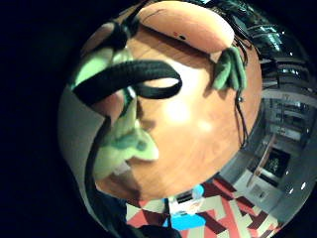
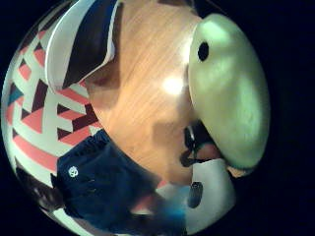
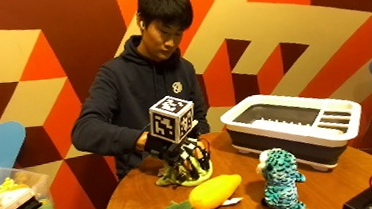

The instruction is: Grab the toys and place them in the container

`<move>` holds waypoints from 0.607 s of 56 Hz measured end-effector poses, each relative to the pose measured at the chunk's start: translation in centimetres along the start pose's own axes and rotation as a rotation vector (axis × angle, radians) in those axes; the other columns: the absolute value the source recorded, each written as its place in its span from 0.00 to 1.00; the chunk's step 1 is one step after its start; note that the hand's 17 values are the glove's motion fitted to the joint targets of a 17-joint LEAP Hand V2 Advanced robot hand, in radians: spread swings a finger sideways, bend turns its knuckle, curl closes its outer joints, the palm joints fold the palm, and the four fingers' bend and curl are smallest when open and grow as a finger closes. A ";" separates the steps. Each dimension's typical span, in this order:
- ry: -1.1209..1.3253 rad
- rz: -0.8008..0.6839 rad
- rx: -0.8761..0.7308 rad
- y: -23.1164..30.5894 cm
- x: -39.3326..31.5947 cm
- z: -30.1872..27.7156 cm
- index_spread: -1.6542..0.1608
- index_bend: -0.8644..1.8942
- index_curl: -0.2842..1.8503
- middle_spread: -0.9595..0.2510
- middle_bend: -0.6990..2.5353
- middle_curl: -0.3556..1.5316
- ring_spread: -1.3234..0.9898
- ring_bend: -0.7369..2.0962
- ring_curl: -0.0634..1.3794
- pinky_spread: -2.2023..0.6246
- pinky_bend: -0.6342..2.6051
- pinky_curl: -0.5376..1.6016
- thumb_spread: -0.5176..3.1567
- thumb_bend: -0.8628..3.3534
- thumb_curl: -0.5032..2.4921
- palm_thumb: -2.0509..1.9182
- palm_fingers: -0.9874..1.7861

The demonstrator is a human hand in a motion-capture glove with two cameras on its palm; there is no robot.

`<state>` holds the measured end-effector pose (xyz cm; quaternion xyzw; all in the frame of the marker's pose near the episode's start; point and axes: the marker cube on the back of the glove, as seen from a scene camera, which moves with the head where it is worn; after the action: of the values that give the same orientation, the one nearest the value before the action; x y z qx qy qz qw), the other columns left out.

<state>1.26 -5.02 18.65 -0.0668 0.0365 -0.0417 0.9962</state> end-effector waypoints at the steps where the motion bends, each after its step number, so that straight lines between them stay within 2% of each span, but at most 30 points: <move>1: -0.008 -0.005 0.020 -0.2 0.1 0.0 0.75 0.39 0.23 0.79 0.25 0.26 0.57 0.45 0.23 0.77 0.54 0.43 0.48 0.24 0.29 0.65 0.44; 5: -0.047 -0.021 0.104 -0.9 0.5 -0.2 0.75 0.37 0.23 0.76 0.29 0.27 0.51 0.54 0.28 0.73 0.53 0.42 0.48 0.26 0.31 0.67 0.58; 10: -0.092 -0.039 0.177 -1.7 0.5 -1.0 0.74 0.39 0.25 0.70 0.33 0.30 0.46 0.57 0.32 0.68 0.52 0.42 0.42 0.26 0.34 0.71 0.65; 11: -0.099 -0.041 0.187 -1.8 0.4 -1.2 0.73 0.42 0.26 0.68 0.35 0.31 0.45 0.59 0.33 0.68 0.51 0.42 0.41 0.26 0.35 0.71 0.71; 12: -0.106 -0.043 0.194 -1.9 0.2 -1.5 0.73 0.40 0.25 0.67 0.34 0.31 0.44 0.58 0.32 0.67 0.51 0.42 0.40 0.26 0.35 0.71 0.69; 13: -0.114 -0.045 0.198 -2.0 0.1 -1.8 0.72 0.43 0.26 0.66 0.36 0.32 0.44 0.60 0.34 0.67 0.51 0.42 0.39 0.27 0.36 0.72 0.74; 16: -0.142 -0.055 0.201 -1.9 -0.7 -3.3 0.71 0.45 0.28 0.62 0.39 0.34 0.42 0.62 0.37 0.66 0.51 0.43 0.36 0.27 0.37 0.73 0.78; 23: -0.137 -0.096 0.265 -1.4 -3.5 -9.6 0.68 0.53 0.33 0.57 0.46 0.39 0.40 0.66 0.43 0.65 0.52 0.45 0.29 0.28 0.40 0.73 0.77; 34: -0.139 -0.153 0.487 -1.8 -8.8 -20.0 0.64 0.59 0.41 0.51 0.53 0.47 0.38 0.72 0.51 0.64 0.55 0.49 0.20 0.29 0.44 0.73 0.72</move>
<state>-9.16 -8.68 -0.33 0.1697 -0.0483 -0.1198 0.9770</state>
